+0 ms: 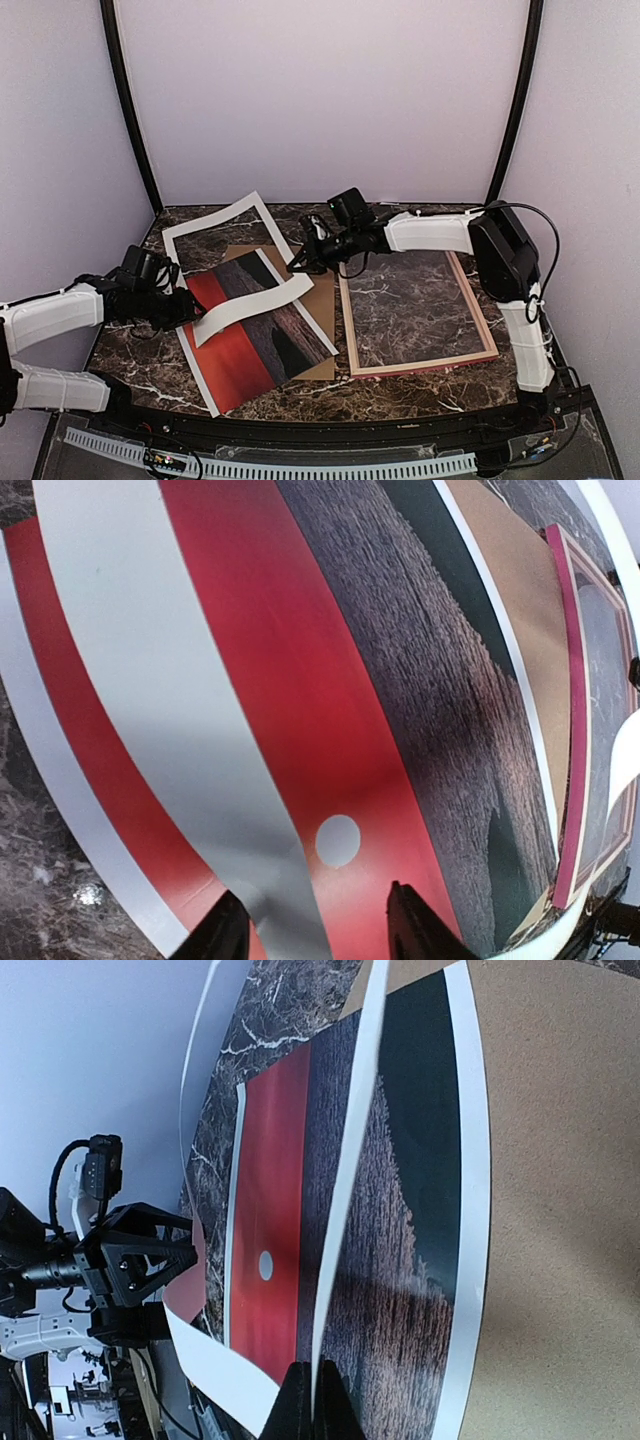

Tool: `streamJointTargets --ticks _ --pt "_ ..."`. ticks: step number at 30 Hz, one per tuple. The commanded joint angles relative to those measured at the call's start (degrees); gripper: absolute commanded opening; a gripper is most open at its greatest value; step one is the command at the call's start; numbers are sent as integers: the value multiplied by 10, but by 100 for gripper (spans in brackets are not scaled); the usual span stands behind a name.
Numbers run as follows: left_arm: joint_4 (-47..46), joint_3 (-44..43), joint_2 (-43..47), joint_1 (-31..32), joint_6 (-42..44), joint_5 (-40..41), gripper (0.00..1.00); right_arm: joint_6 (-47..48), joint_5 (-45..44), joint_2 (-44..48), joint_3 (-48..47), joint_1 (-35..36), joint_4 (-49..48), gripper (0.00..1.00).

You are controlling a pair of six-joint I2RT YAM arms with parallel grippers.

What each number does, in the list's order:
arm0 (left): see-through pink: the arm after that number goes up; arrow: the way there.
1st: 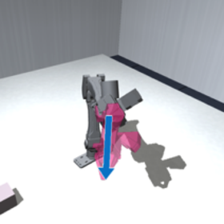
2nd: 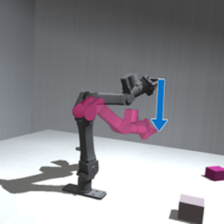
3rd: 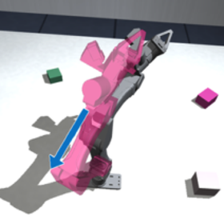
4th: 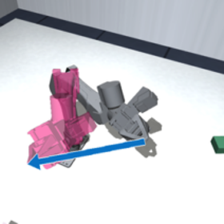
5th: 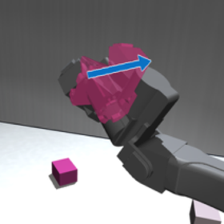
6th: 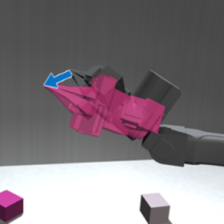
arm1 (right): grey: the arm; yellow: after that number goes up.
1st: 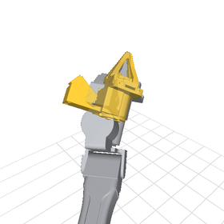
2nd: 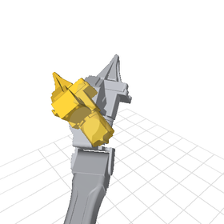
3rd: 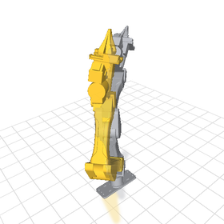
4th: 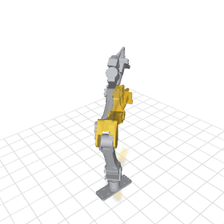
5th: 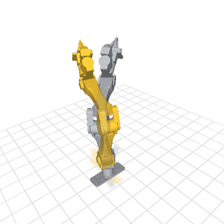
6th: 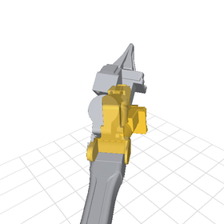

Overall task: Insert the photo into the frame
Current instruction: Pick up the mat board from the photo.

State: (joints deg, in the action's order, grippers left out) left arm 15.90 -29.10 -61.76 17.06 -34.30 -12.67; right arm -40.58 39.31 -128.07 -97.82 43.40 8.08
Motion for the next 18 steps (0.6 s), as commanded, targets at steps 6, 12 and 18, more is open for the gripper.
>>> streamJointTargets --ticks 6,12,18 --pt "71 -80 25 3 45 80 67 80 -58 46 -31 -16 125 0" --pt "84 -137 17 3 79 52 80 112 -102 176 90 -40 181 0" --pt "76 -178 -3 3 98 8 89 126 -146 354 256 -88 239 0"
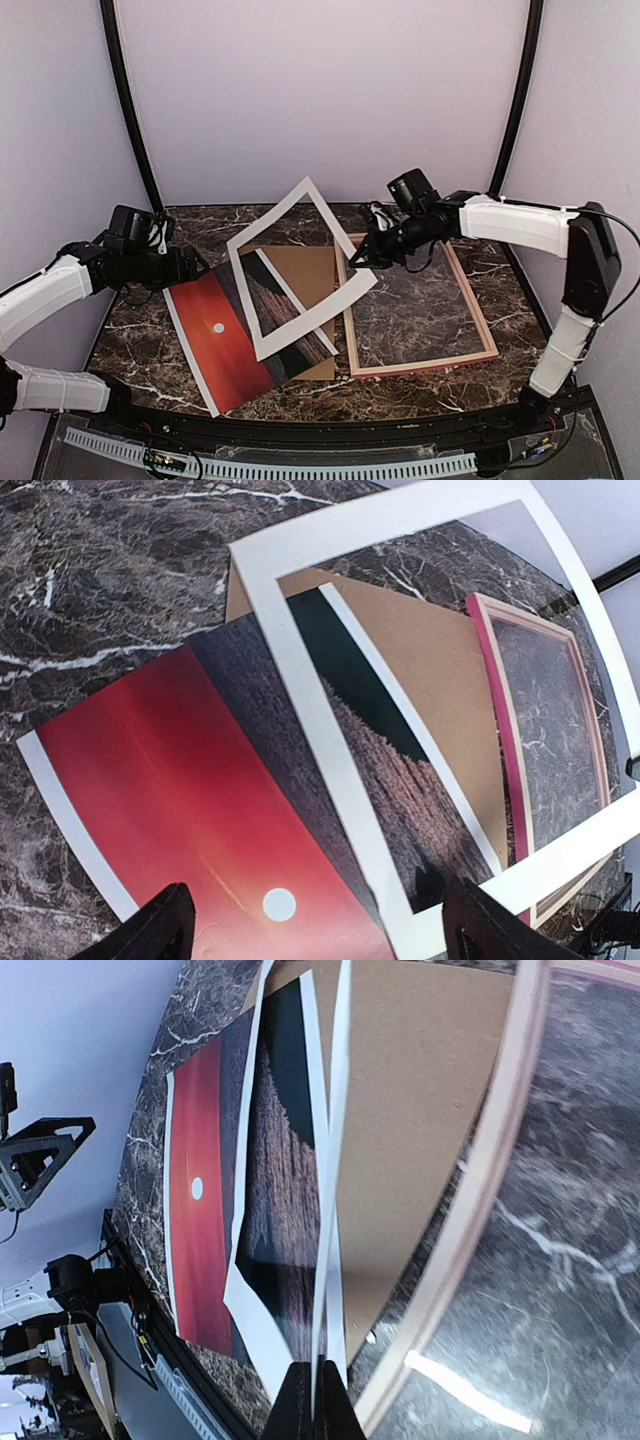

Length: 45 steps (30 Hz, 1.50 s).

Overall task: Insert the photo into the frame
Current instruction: Pick up the mat board from the photo, then place the mat board on the glass panel.

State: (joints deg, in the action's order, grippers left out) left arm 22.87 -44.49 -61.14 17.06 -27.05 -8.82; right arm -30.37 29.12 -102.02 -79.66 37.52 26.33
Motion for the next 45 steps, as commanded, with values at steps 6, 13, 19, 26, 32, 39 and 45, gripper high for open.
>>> streamJointTargets --ticks 6,13,19,26,32,39,45 --pt "-13 -33 -25 7 25 -56 90 57 -99 245 162 -107 172 0" --pt "-19 -34 -35 9 34 -67 91 96 -186 305 200 -170 279 0" --pt "-22 -38 -43 9 41 -76 91 123 -240 305 209 -215 304 0" --pt "-26 -36 -50 9 44 -78 91 139 -254 295 220 -252 306 0" --pt "-32 -37 -57 9 42 -82 91 140 -233 276 228 -252 292 0" --pt "-31 -44 -65 9 43 -81 91 152 -205 271 241 -246 286 0" --pt "-33 -46 -68 9 35 -83 91 154 -203 271 245 -233 287 0"
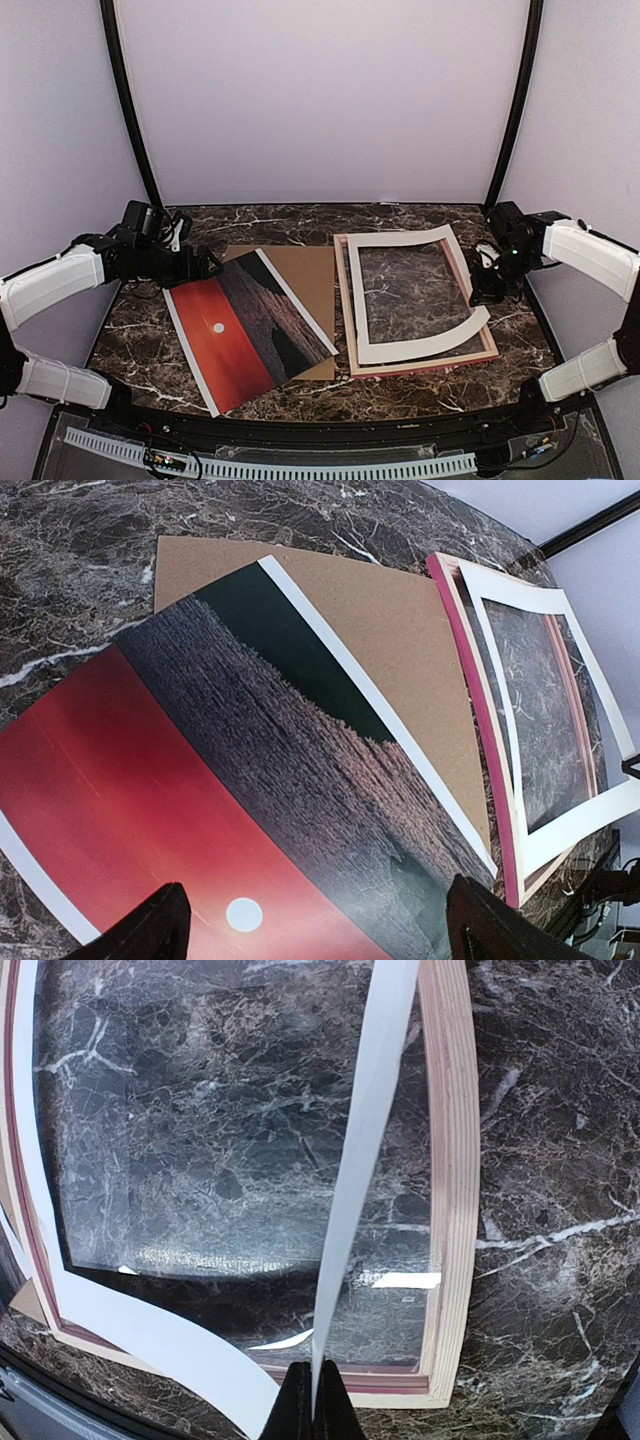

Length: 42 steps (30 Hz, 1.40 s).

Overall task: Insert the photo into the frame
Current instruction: Place the mat board on the glass panel.

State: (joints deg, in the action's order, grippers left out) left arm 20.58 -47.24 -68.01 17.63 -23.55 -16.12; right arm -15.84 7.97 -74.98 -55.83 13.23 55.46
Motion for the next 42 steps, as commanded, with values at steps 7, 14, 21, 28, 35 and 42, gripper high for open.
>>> streamJointTargets --ticks 7,14,21,28,35,42 --pt "-9 -19 2 4 -2 -9 92 12 3 -14 4 22 -7 0" --pt "-8 -19 5 4 -4 -9 92 9 -8 -22 -2 24 -6 0" --pt "-7 -22 3 4 -4 -8 92 -1 -35 -31 -1 23 -3 6" --pt "-3 -22 4 4 -3 -3 92 1 -35 -47 -6 24 -7 9" --pt "-3 -23 3 4 -2 -2 92 -3 -45 -53 -8 25 -10 24" --pt "-3 -22 0 3 1 0 92 -8 -59 -52 -9 24 -15 43"
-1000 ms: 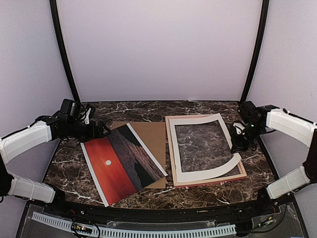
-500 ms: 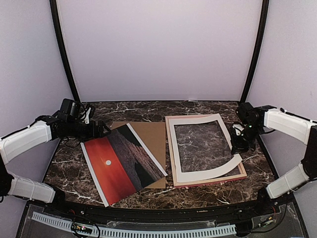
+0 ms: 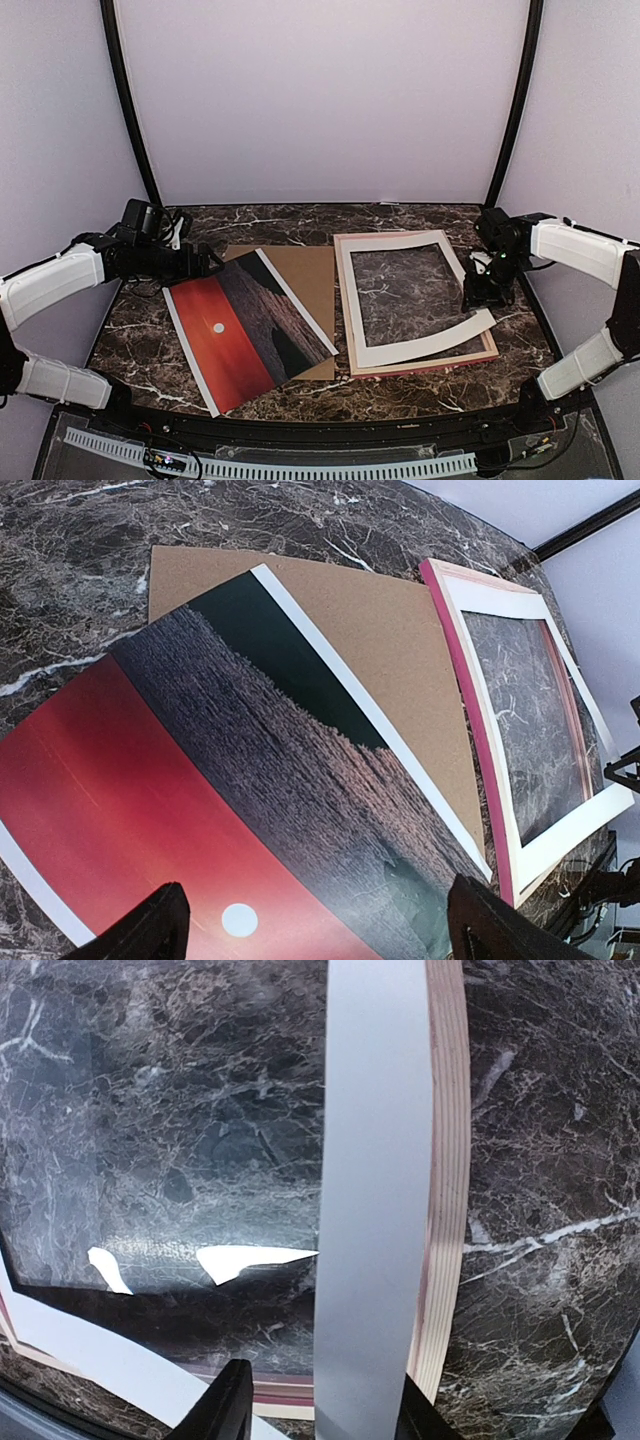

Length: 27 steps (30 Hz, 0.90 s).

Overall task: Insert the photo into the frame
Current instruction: Place the mat board on the glass panel.

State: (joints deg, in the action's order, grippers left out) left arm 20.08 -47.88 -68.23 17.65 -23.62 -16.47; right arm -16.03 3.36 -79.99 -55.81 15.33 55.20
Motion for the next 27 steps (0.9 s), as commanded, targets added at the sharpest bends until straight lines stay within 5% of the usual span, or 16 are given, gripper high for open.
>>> streamJointTargets --ticks 1,4,11,19,27 --pt "2 -15 2 3 2 4 92 -6 -14 -3 -10 4 -13 45" --pt "2 -15 0 3 4 6 92 -9 -20 -7 -11 4 -13 50" --pt "4 -20 -5 3 8 11 92 -12 -31 -10 -10 4 -16 81" --pt "11 -24 -8 3 18 24 93 -17 -71 -16 -13 -2 -39 90" --pt "46 -54 -33 2 51 39 97 -11 -46 -62 -22 -43 -124 88"
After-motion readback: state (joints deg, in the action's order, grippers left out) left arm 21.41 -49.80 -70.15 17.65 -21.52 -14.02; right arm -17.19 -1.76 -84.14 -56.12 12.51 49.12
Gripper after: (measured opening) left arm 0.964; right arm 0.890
